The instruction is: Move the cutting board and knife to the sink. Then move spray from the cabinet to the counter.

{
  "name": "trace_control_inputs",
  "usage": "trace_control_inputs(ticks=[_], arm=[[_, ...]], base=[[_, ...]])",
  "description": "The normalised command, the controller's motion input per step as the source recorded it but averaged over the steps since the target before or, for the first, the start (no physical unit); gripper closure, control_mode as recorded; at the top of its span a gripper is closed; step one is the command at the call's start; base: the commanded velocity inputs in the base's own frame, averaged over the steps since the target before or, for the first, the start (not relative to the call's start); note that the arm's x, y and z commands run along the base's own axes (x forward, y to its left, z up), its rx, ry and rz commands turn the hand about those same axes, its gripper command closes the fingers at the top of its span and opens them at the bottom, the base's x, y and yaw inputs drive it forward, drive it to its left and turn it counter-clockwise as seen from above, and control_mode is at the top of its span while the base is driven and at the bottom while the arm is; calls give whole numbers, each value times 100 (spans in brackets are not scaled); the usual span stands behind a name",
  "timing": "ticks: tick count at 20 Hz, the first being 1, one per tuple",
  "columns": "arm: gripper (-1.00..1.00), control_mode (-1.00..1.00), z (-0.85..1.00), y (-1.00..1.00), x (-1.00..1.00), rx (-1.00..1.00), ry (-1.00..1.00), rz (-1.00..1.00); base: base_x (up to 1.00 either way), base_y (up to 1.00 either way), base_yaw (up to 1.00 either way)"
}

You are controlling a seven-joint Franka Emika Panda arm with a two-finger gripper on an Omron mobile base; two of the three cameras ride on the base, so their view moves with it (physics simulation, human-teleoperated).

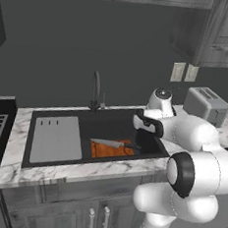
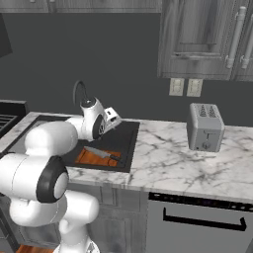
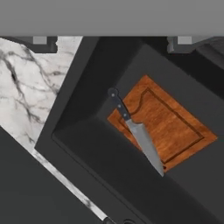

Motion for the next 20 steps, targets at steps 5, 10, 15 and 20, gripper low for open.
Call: trace_control_inputs(ticks=[5,10,15,20], arm=[[-100,-100,72,-1,2,1,16,-13],[-100,-100,30,-13,-11,19,7,-24],[-100,-100,20,-3,-69,25,-6,-18],[-100,-100,40,1,-93,15,-11,-6]], base=[[0,0,0],[0,0,0],[0,0,0],[0,0,0]])
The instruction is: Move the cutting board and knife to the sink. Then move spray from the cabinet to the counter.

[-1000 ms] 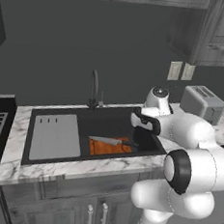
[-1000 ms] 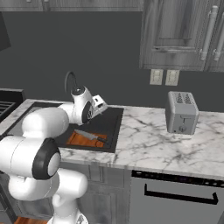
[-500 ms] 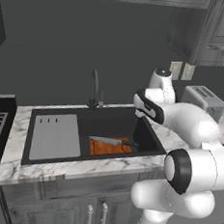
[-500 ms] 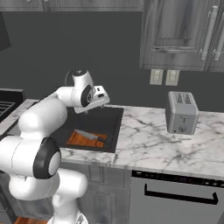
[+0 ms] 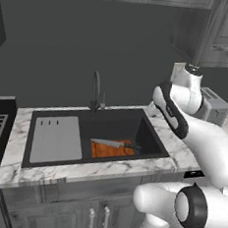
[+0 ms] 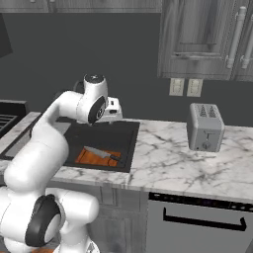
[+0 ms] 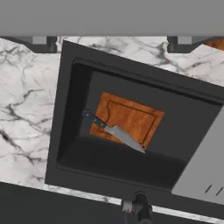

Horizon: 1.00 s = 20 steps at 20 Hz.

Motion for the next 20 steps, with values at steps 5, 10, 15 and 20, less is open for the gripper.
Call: trace_control_inputs(ticks=[5,10,15,20], arm=[[-100,-100,59,9,-71,0,-7,-2],[-100,-100,51,7,-88,0,-6,-2],[-100,-100,32,2,-85,0,-3,-1],[-100,-100,1,0,-28,0,13,-3]], base=[[0,0,0],[0,0,0],[0,0,0],[0,0,0]])
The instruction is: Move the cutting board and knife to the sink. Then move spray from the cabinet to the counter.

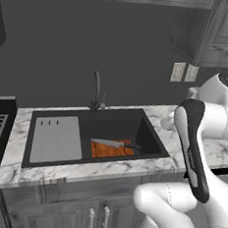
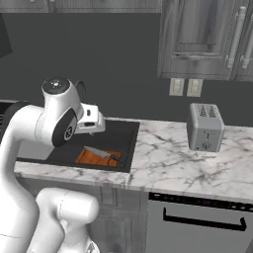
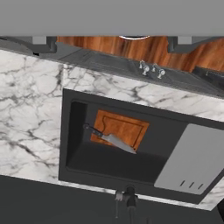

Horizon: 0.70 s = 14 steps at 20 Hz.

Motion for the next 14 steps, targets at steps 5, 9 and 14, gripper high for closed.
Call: trace_control_inputs(ticks=[5,9,14], arm=[[-100,-100,0,0,0,0,7,-1],[-100,-100,0,0,0,0,0,0],[-100,-100,0,0,0,0,0,0]], base=[[0,0,0],[0,0,0],[0,0,0]])
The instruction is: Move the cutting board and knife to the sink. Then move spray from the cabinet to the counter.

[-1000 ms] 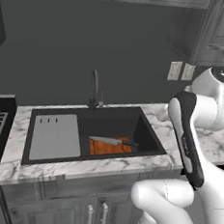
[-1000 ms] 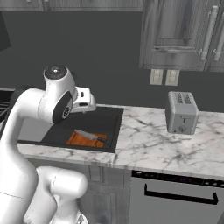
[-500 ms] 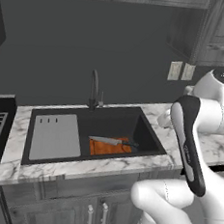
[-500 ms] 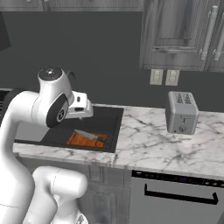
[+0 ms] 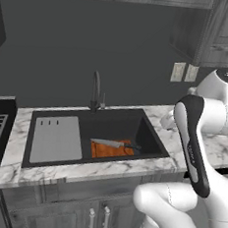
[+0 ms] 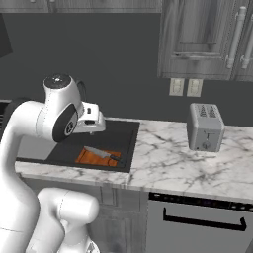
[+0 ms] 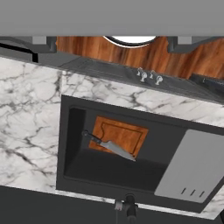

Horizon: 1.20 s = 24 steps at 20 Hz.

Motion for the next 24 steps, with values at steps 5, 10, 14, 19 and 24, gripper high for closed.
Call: trace_control_inputs(ticks=[5,10,14,19,24], arm=[[-100,-100,0,0,-2,0,0,0],[-100,100,0,0,-6,0,0,0],[-100,100,0,0,0,0,0,0],[-100,100,0,0,0,0,0,0],[-100,100,0,0,0,0,0,0]], base=[[0,0,0],[-66,5,0],[-100,49,4],[-94,69,13],[-47,73,12]])
